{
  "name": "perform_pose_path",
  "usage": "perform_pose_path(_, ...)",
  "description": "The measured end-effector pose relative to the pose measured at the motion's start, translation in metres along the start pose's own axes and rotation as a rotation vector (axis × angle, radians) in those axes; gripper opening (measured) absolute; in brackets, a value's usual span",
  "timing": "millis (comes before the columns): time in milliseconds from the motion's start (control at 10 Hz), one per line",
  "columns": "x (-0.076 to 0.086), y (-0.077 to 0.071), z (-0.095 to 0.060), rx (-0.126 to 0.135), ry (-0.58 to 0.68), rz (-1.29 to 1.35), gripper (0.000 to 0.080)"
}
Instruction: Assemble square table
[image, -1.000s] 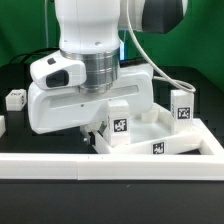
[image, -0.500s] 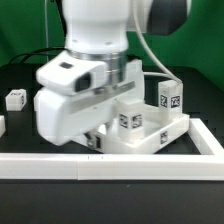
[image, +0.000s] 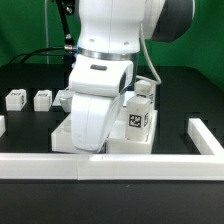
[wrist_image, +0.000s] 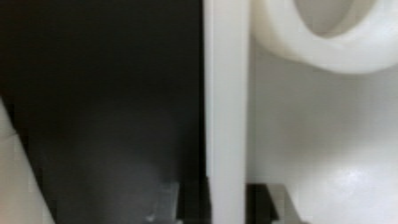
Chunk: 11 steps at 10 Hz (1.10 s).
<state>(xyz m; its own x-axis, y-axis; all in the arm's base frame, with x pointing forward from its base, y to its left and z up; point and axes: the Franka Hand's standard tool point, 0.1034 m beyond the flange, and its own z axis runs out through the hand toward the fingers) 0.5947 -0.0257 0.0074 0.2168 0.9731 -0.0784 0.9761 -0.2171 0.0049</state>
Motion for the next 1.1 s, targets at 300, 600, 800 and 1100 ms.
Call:
perform_pose_path(300, 0.014, 0.002, -0.002, -0.024, -0.017, -0.207, 0.0049)
perform_pose_path(600, 0.034, 0.011, -0.009, -0.013, -0.001, -0.445, 0.0049)
perform_pose_path(800, 0.032, 0.013, -0.01, -0.015, -0.012, -0.547, 0.0049)
perform_pose_path(1100, 0.023, 0.009, -0.005, -0.003, -0.049, -0.71, 0.0049)
